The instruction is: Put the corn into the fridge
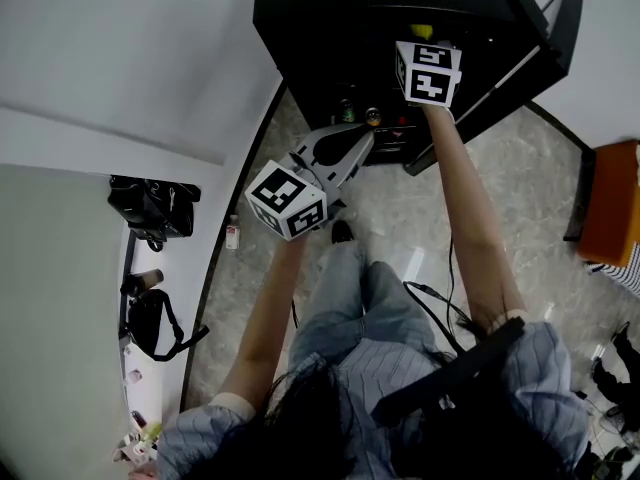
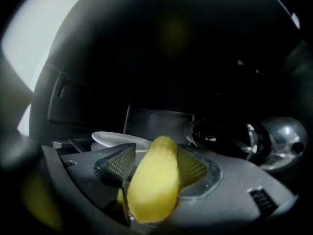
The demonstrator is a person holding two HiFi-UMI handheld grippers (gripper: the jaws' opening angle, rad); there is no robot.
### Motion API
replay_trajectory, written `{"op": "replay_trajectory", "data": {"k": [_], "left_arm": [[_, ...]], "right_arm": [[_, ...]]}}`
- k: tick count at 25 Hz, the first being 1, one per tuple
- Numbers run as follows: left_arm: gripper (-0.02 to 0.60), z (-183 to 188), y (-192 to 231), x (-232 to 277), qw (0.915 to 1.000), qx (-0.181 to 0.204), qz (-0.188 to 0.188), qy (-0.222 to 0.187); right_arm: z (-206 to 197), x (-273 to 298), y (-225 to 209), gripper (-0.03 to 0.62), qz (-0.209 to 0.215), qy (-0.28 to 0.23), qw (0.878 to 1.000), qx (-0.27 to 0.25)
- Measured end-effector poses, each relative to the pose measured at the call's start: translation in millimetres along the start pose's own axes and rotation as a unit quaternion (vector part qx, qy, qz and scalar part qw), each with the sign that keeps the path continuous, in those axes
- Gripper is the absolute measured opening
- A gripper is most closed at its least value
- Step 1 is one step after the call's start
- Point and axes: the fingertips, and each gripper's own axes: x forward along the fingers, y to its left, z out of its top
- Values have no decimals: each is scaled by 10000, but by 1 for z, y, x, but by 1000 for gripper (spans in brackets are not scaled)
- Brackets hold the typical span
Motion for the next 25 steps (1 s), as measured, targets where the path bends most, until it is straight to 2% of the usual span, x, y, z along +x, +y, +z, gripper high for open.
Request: {"op": "replay_trajectory", "data": {"k": [7,14,15,16,17,25], "left_arm": [[8,7,-8,2,10000,-56,-8,3],[8,13,-17,2,9996,-273,39,24],[8,14,-19,3,9995,-301,37,28],[8,15,-20,4,9995,-327,34,36],[8,17,-21,5,9994,-352,31,46],[8,27,-18,8,9987,-500,109,65]], "right_arm": [[-8,-28,-2,259,-33,-45,9996,276],[-7,-76,2,259,-140,-76,9999,-30],[-8,-81,1,230,-179,-57,9998,-31],[-9,-86,0,125,-235,-45,9997,-25],[-10,-88,-2,53,-283,-25,9996,-16],[-19,-81,0,49,-66,320,9995,37]]}}
